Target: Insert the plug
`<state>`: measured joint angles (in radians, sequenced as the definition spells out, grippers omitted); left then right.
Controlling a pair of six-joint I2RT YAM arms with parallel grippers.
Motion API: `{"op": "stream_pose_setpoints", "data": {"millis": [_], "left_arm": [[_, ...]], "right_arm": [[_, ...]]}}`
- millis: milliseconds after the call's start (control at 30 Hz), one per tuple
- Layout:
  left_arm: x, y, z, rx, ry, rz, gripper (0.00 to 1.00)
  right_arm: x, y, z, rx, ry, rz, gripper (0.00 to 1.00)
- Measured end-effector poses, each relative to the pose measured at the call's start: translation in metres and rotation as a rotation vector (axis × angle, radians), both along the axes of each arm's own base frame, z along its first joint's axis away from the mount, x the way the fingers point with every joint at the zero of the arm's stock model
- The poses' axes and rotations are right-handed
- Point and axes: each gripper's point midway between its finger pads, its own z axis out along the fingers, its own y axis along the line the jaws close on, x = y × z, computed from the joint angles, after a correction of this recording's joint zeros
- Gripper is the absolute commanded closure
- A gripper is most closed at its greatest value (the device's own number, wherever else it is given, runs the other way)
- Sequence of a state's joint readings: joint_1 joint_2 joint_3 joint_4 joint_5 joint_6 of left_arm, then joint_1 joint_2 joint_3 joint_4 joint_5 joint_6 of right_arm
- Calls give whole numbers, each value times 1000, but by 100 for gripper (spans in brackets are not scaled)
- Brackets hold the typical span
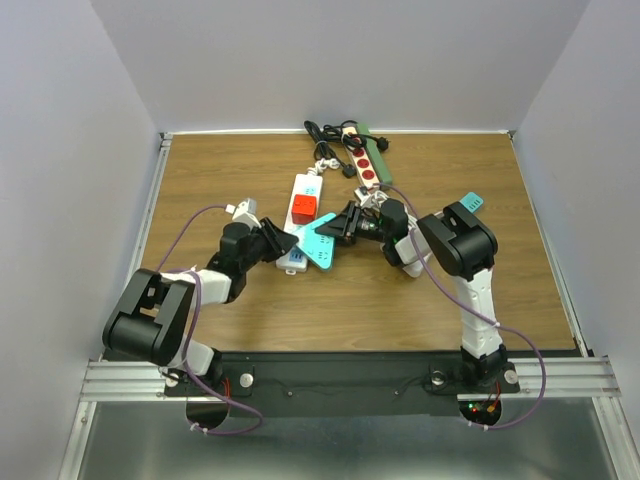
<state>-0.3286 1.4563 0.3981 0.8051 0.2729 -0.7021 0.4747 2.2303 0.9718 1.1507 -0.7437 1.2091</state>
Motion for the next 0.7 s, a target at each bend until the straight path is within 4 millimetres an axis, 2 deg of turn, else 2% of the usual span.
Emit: {"op": "stream_pose_setpoints", "data": {"millis": [367, 700], "left_arm": [[26, -4, 2, 85, 4, 14, 71], [60, -11, 2, 180, 9, 44, 72]], "right_arm": [[23, -5, -2, -26, 42, -53, 99], [49, -11, -3, -57, 85, -103, 100]]}}
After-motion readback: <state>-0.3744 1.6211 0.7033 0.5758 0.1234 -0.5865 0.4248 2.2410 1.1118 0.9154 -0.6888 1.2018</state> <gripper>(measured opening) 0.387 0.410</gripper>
